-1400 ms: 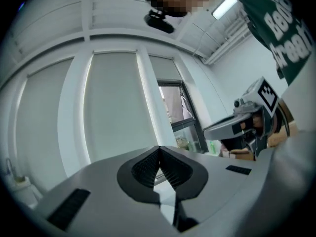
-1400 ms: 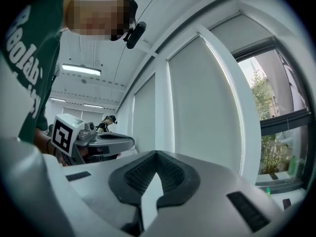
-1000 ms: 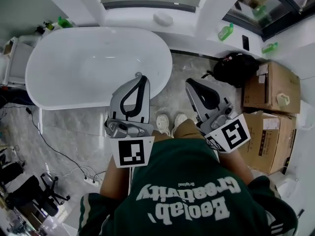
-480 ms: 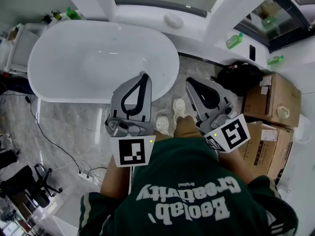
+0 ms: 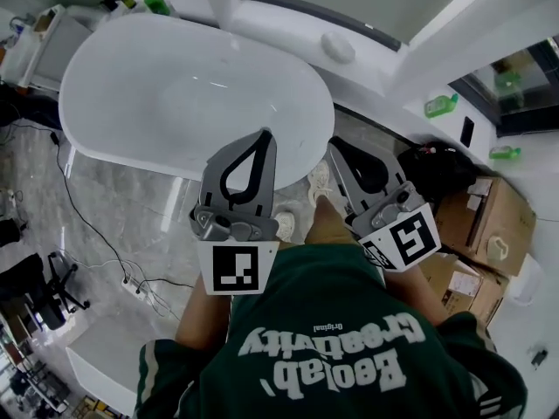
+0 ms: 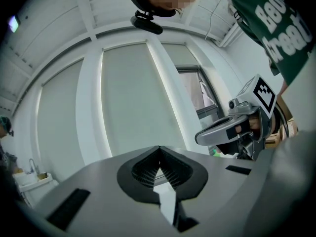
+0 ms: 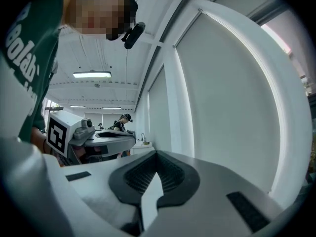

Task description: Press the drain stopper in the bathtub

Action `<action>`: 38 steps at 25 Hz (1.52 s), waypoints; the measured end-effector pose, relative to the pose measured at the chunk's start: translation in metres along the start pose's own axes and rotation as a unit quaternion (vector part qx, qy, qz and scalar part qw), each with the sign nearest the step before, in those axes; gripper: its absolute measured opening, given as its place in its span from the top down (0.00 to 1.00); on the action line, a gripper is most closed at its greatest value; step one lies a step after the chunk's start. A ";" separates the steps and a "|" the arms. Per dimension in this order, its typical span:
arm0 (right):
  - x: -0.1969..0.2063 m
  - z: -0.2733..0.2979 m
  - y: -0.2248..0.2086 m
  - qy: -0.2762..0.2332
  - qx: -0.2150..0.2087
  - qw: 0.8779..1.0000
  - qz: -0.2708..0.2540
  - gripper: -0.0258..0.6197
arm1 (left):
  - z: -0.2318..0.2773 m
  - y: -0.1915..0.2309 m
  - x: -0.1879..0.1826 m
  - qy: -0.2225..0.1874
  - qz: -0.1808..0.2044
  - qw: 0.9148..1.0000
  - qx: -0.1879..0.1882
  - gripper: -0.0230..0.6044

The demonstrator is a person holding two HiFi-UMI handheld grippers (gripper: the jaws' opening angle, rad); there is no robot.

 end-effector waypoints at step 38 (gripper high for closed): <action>-0.015 0.181 -0.159 0.034 -0.187 0.981 0.040 0.94 | 0.152 0.065 0.061 0.164 -0.061 0.977 -0.123 0.96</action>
Point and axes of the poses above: the fingertips, and each gripper's own axes: z forward along the fingers, y to its left, x out of its underside, the point moved 6 cm from there along -z, backward along the fingers, and after that the axes turned 15 degrees about z, right-handed, at the moved point
